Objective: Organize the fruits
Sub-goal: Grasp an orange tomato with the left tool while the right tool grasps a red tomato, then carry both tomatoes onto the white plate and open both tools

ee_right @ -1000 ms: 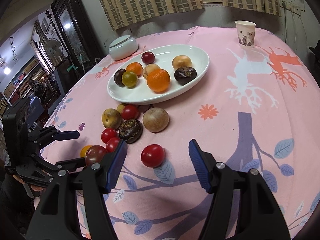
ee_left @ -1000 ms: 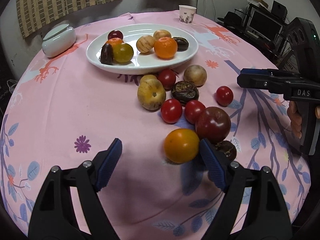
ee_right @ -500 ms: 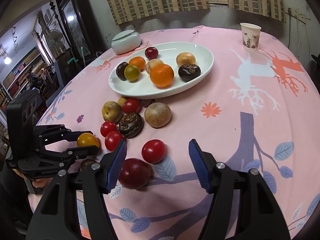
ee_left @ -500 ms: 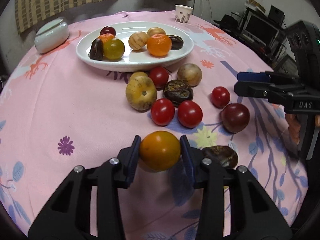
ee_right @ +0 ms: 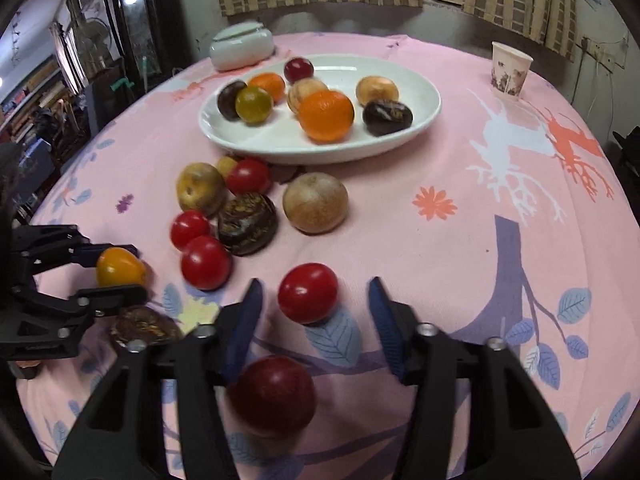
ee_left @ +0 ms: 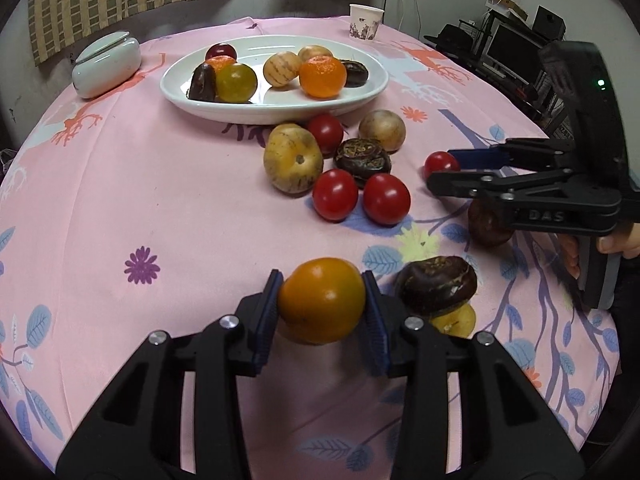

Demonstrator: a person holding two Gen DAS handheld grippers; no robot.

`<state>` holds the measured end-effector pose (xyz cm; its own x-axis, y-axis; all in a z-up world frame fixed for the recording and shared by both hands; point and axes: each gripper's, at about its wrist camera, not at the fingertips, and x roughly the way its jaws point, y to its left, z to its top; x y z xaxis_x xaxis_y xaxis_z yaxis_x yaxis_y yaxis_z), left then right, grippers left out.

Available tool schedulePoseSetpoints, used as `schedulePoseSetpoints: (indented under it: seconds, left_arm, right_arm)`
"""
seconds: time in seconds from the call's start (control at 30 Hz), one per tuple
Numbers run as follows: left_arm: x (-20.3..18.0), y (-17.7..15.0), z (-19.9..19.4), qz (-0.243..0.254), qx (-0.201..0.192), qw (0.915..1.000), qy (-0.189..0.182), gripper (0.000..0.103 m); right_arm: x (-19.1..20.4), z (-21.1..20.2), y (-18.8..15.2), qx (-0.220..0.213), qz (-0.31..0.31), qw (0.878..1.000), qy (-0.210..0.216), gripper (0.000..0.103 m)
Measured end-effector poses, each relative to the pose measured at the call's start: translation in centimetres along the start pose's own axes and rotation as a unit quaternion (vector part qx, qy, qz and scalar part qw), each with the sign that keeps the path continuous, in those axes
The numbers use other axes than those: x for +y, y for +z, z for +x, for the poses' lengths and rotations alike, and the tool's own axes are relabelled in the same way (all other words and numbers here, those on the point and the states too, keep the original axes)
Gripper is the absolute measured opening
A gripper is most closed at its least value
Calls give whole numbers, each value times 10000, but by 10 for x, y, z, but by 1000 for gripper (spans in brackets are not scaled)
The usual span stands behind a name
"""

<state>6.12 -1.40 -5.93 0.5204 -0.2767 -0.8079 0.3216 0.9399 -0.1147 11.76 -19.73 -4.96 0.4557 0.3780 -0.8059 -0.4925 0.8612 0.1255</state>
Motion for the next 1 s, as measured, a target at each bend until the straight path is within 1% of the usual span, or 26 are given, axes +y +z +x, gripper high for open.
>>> schedulePoseSetpoints:
  seconds: [0.03, 0.07, 0.13, 0.23, 0.3, 0.37, 0.47, 0.57, 0.73, 0.83, 0.9, 1.0]
  left_arm:
    - [0, 0, 0, -3, -8, 10000, -5, 41]
    - [1, 0, 0, -20, -4, 10000, -15, 41]
    - [2, 0, -1, -101, 39, 9999, -56, 40]
    - [10, 5, -4, -396, 199, 9990, -89, 40]
    - [14, 6, -8, -509, 133, 9986, -101, 40]
    - [16, 6, -12, -531, 64, 9986, 45, 40]
    - [22, 8, -23, -654, -92, 9977, 127, 40]
    - [24, 11, -33, -691, -224, 9969, 301, 40]
    - [27, 20, -49, -753, -421, 9957, 340, 40]
    - [28, 36, -60, -725, -588, 9949, 392, 40]
    - [31, 52, -65, -723, -690, 9941, 416, 40]
    - [32, 78, -69, -700, -948, 9918, 493, 40]
  right_arm:
    - [1, 1, 0, -2, -16, 10000, 53, 33]
    - [2, 0, 0, -33, -40, 10000, 76, 31]
    - [3, -2, 0, -59, -59, 10000, 18, 31]
    - [0, -6, -1, -119, 11, 9999, 103, 31]
    - [-1, -13, 1, -234, 28, 9996, 151, 31]
    - [-2, -21, 2, -343, 39, 9992, 198, 31]
    - [-3, -34, 4, -529, 41, 9984, 210, 31]
    - [-5, -45, 6, -678, 69, 9975, 211, 31]
    - [-9, -61, 10, -839, 131, 9963, 155, 31]
    - [-11, -71, 16, -871, 38, 9962, 54, 31]
    - [-14, -78, 25, -886, -42, 9960, -93, 31]
    - [-18, -88, 42, -1006, -142, 9945, -266, 31]
